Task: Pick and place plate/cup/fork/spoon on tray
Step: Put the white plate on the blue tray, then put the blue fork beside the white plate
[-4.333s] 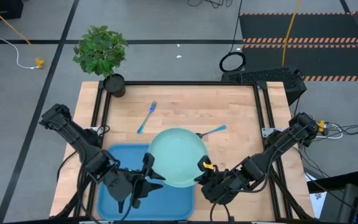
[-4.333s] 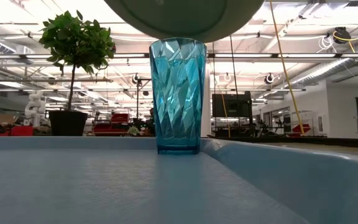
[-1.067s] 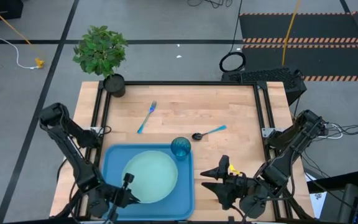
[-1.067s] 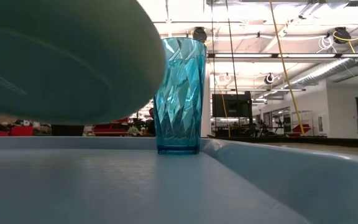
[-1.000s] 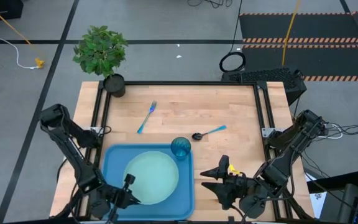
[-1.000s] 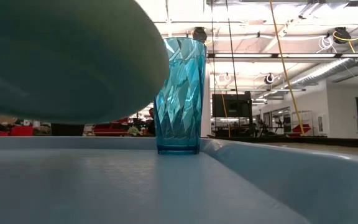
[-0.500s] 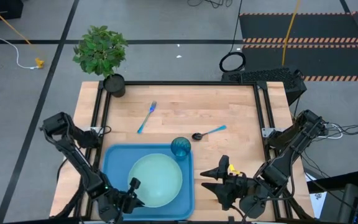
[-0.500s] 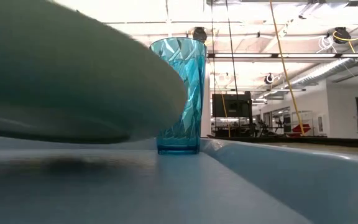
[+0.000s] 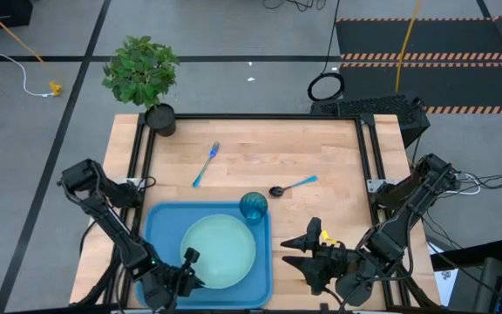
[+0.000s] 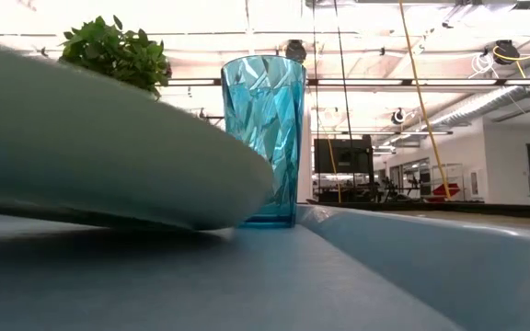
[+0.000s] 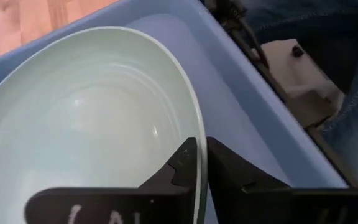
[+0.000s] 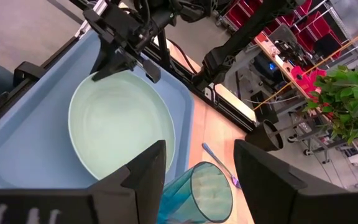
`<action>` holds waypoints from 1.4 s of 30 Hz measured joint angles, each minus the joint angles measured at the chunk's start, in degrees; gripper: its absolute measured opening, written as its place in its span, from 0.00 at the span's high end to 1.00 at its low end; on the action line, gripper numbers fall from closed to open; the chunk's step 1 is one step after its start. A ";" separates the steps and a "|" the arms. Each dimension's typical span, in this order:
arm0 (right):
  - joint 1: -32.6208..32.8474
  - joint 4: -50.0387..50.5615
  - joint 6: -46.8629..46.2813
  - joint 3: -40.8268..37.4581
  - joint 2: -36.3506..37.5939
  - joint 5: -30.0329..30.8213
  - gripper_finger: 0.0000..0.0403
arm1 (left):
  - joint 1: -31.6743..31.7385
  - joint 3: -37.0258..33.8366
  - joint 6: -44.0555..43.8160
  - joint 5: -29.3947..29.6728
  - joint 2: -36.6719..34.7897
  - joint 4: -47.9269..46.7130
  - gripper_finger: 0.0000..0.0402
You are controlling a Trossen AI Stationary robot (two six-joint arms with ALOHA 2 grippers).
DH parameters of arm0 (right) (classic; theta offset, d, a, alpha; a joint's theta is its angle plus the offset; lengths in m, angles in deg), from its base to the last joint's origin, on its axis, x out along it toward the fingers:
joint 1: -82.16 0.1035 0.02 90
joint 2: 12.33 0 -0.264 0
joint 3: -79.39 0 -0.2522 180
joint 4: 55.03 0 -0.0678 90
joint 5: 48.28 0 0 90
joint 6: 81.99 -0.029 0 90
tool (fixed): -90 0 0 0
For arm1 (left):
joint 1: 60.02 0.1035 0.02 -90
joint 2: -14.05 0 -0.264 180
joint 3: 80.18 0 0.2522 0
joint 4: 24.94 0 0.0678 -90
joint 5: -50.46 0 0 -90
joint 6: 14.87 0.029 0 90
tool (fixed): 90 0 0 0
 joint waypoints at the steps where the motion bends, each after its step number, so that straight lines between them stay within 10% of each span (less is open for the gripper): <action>1: 0.00 0.00 0.00 0.00 0.00 0.00 0.55 | 0.14 0.00 0.10 0.00 0.25 -0.08 0.89; 24: 0.00 0.02 0.00 0.00 0.00 -0.02 0.55 | 2.36 0.00 -7.56 -4.39 0.86 -0.16 0.87; 35: 0.00 0.02 0.00 0.00 0.00 -0.04 0.55 | 5.84 0.02 -6.99 -4.30 -9.45 -5.92 0.87; 42: 0.00 0.02 0.00 0.00 0.00 -0.04 0.55 | 11.07 0.02 -11.46 7.83 -19.41 -20.50 0.87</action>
